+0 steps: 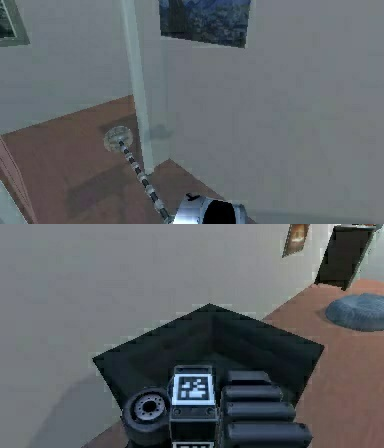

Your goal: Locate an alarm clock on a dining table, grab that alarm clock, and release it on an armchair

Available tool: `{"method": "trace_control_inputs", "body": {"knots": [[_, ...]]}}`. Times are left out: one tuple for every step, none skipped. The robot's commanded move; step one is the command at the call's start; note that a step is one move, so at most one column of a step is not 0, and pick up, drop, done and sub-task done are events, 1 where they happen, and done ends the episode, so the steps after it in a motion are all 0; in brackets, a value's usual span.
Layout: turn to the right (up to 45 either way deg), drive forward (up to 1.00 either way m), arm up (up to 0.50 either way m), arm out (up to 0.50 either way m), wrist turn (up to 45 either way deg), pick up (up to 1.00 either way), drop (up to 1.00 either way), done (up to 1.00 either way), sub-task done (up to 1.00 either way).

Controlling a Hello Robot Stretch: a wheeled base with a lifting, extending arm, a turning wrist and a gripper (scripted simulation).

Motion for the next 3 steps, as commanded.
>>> {"method": "trace_control_inputs", "body": {"knots": [[15.0,0.00,0.00,0.00,0.0,0.00,0.00,0.00,0.00],[0.0,0.00,0.00,0.48,0.0,0.00,0.00,0.00,0.00],[0.0,0.00,0.00,0.00,45.0,0.00,0.00,0.00,0.00]]}}
